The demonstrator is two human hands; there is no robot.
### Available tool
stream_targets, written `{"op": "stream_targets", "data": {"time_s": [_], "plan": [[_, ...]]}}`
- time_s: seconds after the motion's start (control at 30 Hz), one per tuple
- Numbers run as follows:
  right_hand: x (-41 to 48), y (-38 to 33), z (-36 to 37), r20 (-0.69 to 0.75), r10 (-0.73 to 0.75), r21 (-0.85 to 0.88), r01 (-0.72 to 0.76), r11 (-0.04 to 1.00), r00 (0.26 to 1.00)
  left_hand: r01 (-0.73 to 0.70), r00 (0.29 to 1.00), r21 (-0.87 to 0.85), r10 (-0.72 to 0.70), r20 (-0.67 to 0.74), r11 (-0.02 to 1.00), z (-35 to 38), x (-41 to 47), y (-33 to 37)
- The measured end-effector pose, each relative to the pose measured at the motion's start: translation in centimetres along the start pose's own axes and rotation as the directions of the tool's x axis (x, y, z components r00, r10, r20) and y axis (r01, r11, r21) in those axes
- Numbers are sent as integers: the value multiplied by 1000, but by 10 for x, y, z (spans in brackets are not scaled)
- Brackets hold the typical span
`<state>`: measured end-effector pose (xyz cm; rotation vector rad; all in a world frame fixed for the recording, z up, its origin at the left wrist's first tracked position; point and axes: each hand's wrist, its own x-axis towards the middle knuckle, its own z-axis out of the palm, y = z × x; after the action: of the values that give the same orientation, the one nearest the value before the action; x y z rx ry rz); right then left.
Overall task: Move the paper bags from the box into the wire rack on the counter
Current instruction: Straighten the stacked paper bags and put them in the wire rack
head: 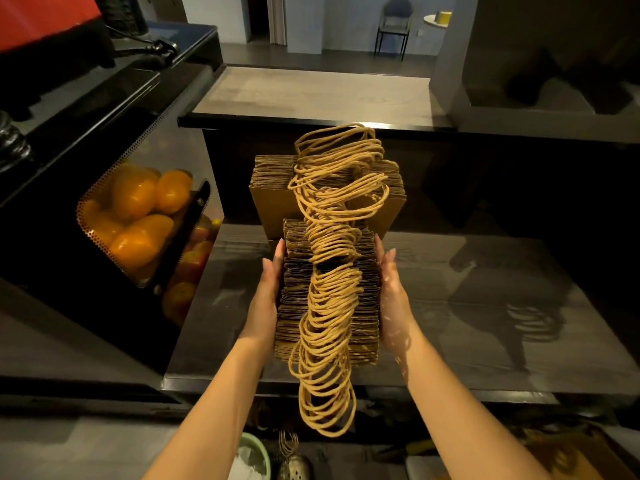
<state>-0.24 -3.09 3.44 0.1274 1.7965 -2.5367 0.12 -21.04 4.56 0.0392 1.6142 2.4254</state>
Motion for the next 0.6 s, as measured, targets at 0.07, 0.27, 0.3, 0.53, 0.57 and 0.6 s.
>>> {"op": "stream_targets", "data": {"time_s": [0.07,0.27,0.3,0.53,0.57,0.6], "plan": [[1,-1,3,27,1,-1,-1,1000,1000,-28,1000,26,27,13,999,1,2,0],[2,0,2,56,9,-48,-6,999,998,-64,998,84,64,6,994,1,4,-3],[2,-1,2,62,3,-33,-1,999,998,-69,998,78,68,16,995,-1,5,-3],[6,-9,7,44,0,-31,1,1000,999,-98,995,75,96,37,992,0,18,3],[7,-9,7,47,6,-21,-5,1000,999,-102,994,72,99,37,992,0,18,3],[8,-6,5,46,6,-7,-6,1000,999,-100,994,66,97,39,993,0,19,2]]}}
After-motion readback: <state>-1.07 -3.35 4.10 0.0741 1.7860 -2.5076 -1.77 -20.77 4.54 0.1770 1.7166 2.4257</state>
